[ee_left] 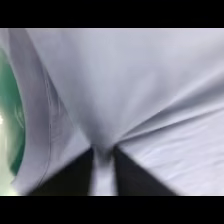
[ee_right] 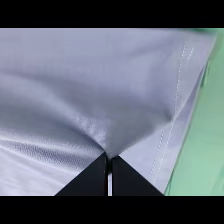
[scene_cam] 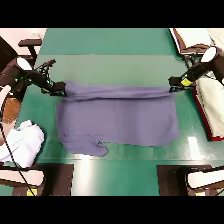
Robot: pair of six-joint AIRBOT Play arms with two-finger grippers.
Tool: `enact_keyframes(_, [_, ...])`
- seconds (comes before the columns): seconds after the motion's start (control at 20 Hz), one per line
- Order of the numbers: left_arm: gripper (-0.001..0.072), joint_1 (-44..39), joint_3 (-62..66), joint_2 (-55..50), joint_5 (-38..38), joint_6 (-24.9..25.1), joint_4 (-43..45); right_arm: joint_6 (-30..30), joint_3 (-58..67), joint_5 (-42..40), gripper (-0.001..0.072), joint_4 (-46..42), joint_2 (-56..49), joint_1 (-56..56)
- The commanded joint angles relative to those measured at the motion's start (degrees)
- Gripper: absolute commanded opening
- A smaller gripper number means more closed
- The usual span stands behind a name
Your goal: Fold the shirts.
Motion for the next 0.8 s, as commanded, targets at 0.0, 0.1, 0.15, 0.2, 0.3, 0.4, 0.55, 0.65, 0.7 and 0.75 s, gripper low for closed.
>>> enact_keyframes(0.0, [0.0563, 0.0, -1.5, 0.0, -0.4, -3.8, -0.1, 0.0, -5.5, -1.4, 0.0133, 0.2, 2.2, 0.1])
enact_keyframes(0.1, [0.0562, 0.0, -1.5, 0.7, -1.5, -4.7, -0.2, 0.0, -5.5, -0.5, 0.0444, 0.7, 2.4, 0.0])
enact_keyframes(0.15, [0.0561, 0.0, -1.5, 1.8, -2.6, -4.7, 0.2, -0.1, -5.5, 0.0, 0.0444, 2.3, 3.2, -0.1])
enact_keyframes(0.2, [0.0561, 0.0, -1.7, 3.5, -4.3, -4.7, 1.6, -0.9, -5.6, 0.7, 0.0444, 3.4, 4.5, -0.1])
enact_keyframes(0.3, [0.0561, 0.0, -6.4, 10.0, -4.6, -5.4, 4.3, -1.4, -7.7, 0.7, 0.0443, 4.8, 9.7, -0.1])
enact_keyframes(0.4, [0.0561, 0.0, -16.0, 18.7, -4.0, -7.6, 5.9, -1.4, -11.1, 0.5, 0.0443, 6.3, 15.3, -0.1])
enact_keyframes(0.55, [0.0561, 0.0, -32.9, 31.9, -3.9, -10.6, 5.1, -1.4, -16.5, -2.3, 0.0442, 6.1, 22.6, -0.1])
enact_keyframes(0.65, [0.0561, 0.0, -42.1, 39.1, -4.0, -13.7, 5.0, -1.4, -19.1, -4.8, 0.0439, 6.2, 25.8, -0.1])
enact_keyframes(0.7, [0.0562, 0.0, -45.6, 41.7, -4.2, -14.8, 4.2, -1.4, -19.6, -5.1, 0.0439, 6.2, 26.6, -0.1])
enact_keyframes(0.75, [0.0561, 0.0, -48.7, 43.9, -4.4, -15.0, 3.0, -1.4, -19.6, -5.0, 0.0439, 6.2, 27.1, -0.1])
